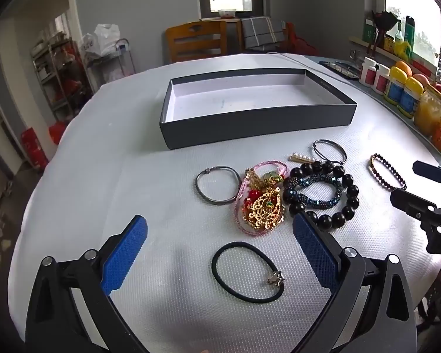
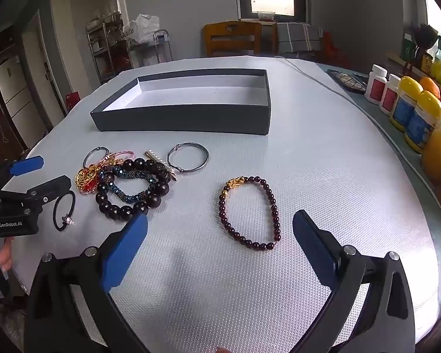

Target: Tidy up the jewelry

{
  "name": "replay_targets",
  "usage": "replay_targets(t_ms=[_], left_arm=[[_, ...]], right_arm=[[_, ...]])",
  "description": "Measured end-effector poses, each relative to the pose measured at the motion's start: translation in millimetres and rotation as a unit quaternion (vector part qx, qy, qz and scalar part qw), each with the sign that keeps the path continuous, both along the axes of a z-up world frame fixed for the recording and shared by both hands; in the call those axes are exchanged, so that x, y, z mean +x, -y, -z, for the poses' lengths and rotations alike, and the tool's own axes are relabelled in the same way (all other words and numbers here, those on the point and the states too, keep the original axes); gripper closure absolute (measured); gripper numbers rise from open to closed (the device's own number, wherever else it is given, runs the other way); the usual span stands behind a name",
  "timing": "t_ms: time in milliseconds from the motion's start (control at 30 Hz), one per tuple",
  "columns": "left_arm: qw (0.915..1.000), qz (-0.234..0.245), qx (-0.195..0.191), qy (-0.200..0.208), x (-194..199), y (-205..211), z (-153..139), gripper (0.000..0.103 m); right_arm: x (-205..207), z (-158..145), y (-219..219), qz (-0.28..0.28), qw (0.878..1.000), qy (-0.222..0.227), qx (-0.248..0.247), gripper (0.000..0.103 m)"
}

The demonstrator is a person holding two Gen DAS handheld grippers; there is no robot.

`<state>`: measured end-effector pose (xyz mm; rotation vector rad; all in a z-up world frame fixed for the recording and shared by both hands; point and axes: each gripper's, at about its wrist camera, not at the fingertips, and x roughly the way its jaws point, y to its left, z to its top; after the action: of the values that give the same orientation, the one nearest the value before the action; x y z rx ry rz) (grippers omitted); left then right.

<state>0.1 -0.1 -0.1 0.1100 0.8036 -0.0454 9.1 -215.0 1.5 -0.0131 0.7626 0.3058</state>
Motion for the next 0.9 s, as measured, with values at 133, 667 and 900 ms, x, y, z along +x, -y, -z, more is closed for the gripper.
replay_targets(t_ms=[133, 667, 900], left_arm=[[1.0, -0.004, 0.002, -0.006, -0.1, -1.4, -0.6, 0.002], [0.9999, -0.004, 0.011, -0.01, 2.9, -1.0, 4.7, 0.002], [0.9995, -0.004, 0.026, -0.016, 1.9, -2.8, 4.3, 0.002]], right_arm=[[0.2, 2.2, -3.1, -0.002, 1.0, -0.003, -0.005, 0.006], [-0.6, 3.7, -3.6, -0.002, 1.0, -0.001, -0.003, 0.006], [0.6, 3.4, -4.1, -0.001, 1.0, -0.001, -0.002, 0.006]])
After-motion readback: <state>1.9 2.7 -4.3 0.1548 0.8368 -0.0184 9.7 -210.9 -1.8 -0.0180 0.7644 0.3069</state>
